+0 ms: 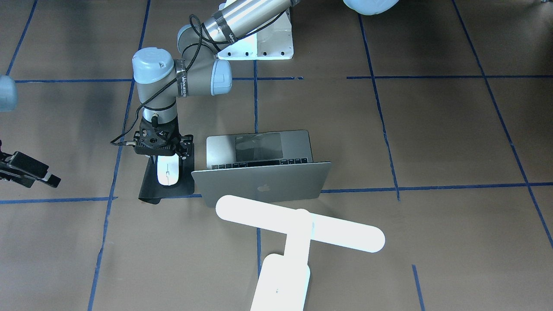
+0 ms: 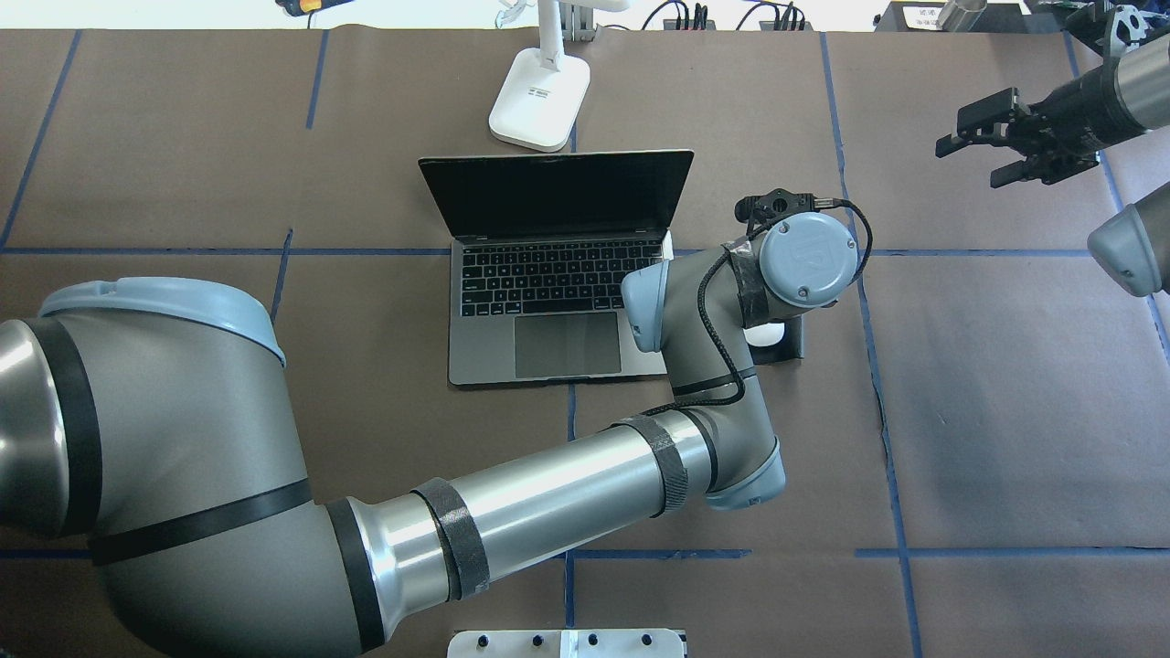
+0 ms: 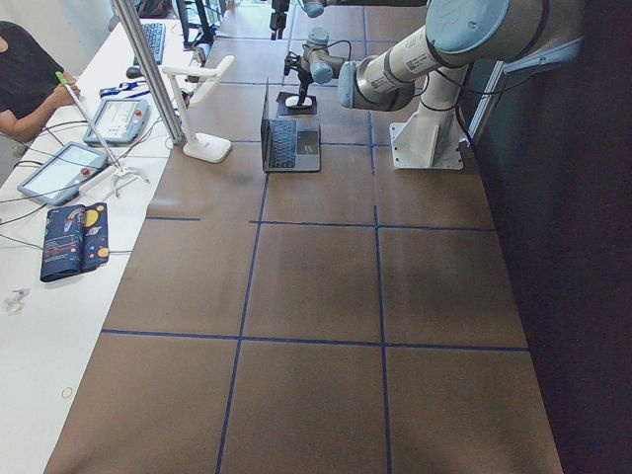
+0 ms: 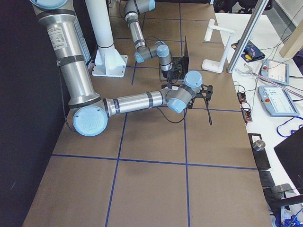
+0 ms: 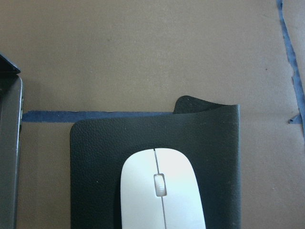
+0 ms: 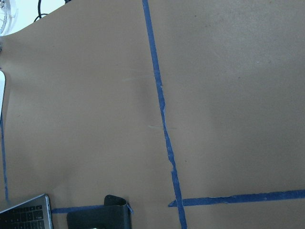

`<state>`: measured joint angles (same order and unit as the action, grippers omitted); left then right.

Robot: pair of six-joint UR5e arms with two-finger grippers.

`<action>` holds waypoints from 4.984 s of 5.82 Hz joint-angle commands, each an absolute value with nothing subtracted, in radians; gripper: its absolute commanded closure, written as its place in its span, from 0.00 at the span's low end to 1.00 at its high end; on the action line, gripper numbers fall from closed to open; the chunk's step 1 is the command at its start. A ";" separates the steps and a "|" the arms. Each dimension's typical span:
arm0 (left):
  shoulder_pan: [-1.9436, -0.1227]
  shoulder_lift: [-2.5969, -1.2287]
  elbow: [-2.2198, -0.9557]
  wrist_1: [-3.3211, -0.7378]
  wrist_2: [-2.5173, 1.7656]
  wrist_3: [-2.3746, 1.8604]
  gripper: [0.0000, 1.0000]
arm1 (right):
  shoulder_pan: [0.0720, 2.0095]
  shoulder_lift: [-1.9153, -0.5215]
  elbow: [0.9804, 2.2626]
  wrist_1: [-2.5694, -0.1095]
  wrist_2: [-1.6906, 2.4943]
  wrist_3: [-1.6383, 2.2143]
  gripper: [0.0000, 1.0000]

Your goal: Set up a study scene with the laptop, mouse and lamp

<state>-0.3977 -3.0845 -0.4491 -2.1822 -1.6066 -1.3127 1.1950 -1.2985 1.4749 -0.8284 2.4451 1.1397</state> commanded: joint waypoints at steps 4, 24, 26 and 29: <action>-0.405 -3.006 -0.718 -2.110 -1.618 -1.381 0.00 | 1.265 -1.308 1.482 -0.830 2.462 1.138 0.00; -1.631 -1.416 -1.793 -1.301 -2.356 0.193 0.00 | 1.506 -1.692 1.806 -1.638 2.405 -0.097 0.00; -1.631 -1.422 -1.802 -1.312 -2.370 0.178 0.00 | 1.506 -1.687 1.749 -1.628 2.353 -0.104 0.00; -1.631 -1.413 -1.833 -1.437 -2.382 0.186 0.00 | 1.535 -1.660 1.799 -1.641 2.367 -0.089 0.00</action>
